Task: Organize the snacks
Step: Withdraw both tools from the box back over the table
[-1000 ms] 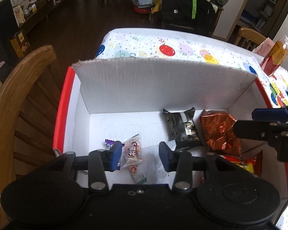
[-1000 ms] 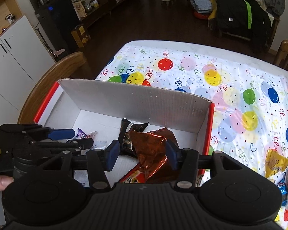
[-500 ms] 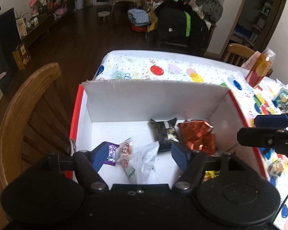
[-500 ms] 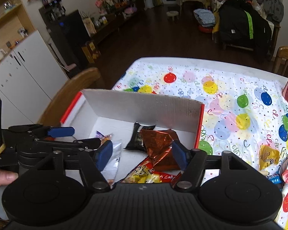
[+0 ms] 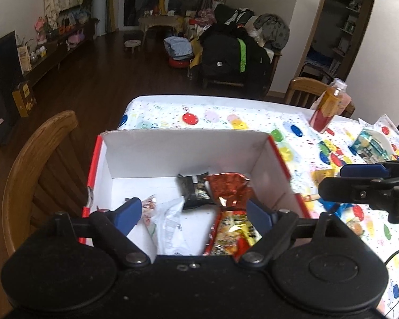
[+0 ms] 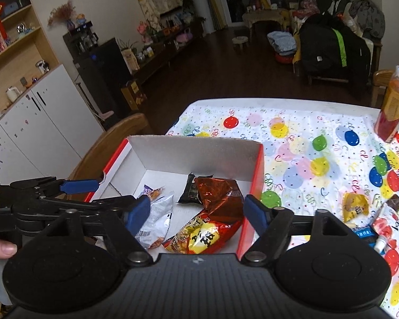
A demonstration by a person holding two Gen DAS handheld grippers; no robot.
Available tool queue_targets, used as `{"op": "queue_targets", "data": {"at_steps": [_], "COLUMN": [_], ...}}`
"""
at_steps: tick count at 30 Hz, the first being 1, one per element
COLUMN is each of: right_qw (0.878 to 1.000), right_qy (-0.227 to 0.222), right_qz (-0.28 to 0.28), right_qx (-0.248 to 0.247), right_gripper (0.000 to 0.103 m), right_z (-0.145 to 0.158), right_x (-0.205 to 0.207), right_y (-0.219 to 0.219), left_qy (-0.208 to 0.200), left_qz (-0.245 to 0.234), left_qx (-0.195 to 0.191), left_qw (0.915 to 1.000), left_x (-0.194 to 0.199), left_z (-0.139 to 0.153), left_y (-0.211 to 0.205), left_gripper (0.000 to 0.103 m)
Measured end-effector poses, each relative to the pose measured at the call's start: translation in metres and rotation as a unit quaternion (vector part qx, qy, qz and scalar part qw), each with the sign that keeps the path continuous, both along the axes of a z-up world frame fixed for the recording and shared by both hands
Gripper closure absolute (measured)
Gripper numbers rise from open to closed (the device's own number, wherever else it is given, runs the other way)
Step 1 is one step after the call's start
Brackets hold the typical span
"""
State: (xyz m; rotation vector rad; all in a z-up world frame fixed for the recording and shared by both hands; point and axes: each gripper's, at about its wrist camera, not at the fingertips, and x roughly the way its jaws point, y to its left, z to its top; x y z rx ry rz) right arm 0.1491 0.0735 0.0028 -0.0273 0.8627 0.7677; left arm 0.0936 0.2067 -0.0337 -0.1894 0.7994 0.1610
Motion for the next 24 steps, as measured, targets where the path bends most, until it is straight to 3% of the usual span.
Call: {"op": "queue_targets", "data": {"at_steps": [11,17,24], "right_qw": [0.999,0.997,0.996], "right_qy": [-0.022,-0.048,-0.060], "right_qz": [-0.012,-0.029,-0.053], "right_qx": [0.033,0.046,0.035], "right_gripper": [0.023,0.016,0.014], "right_z": [0.012,0.014,0.005], "right_x": [-0.018,-0.026,-0.024], "right_y": [-0.063,-0.110,-0.157], "left_qy": [-0.030,-0.044,-0.057], "left_qz": [-0.022,-0.032,-0.043], "left_qx": [0.009,0.013,0.025], "left_qw": [0.9993,0.9984,0.9971], "left_x": [-0.013,-0.013,-0.004], "left_z": [0.016,0.021,0.020], "left_y": [-0.056,-0.090,-0.131], "left_gripper": [0.007,0.001,0.001]}}
